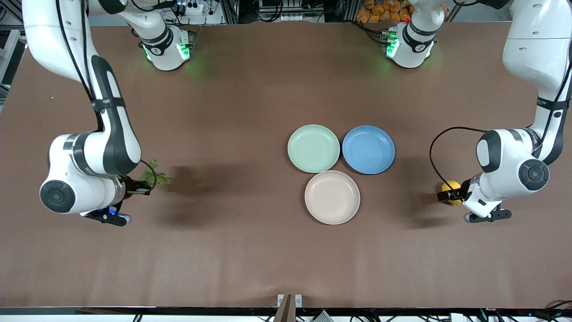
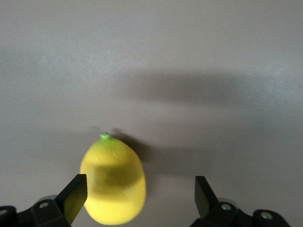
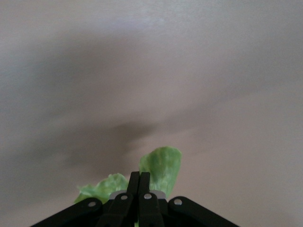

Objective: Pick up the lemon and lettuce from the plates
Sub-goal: 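Carry the lemon and lettuce away from the plates with both grippers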

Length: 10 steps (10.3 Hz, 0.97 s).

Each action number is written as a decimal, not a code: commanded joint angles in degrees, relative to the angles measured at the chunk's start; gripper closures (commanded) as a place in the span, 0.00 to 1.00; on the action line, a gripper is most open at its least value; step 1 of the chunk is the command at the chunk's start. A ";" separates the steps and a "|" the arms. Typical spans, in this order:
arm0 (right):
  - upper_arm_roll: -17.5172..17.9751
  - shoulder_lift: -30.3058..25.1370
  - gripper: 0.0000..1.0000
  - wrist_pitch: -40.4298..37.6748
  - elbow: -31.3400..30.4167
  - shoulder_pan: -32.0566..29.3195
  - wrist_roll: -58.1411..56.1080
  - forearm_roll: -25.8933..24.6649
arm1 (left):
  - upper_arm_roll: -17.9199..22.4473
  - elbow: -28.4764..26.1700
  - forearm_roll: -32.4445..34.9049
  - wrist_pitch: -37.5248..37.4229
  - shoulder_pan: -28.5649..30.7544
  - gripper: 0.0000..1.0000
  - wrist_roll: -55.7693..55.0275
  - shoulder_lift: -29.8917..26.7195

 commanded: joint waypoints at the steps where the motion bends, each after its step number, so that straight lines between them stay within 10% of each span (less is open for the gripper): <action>1: 0.91 2.92 1.00 4.47 -0.21 -0.97 -0.27 -1.09 | -0.36 0.06 0.92 -0.56 -3.08 0.00 -7.81 -1.31; 4: 0.91 6.79 1.00 12.12 -0.12 -2.64 -0.36 -6.44 | -3.34 -6.85 0.57 -0.30 -3.80 0.00 -12.69 -7.70; 5: 0.99 7.49 0.72 13.45 0.05 -3.60 -0.45 -6.36 | -3.61 -10.45 0.57 0.92 -3.71 0.00 -12.69 -10.69; 6: 0.99 7.50 0.01 13.90 0.32 -3.52 -0.36 -6.36 | -3.61 -15.19 0.49 3.46 -3.62 0.00 -12.69 -13.94; 10: 1.26 3.21 0.00 7.70 4.52 -2.65 -0.18 -5.57 | -3.70 -30.68 0.48 10.42 -3.62 0.00 -12.78 -25.28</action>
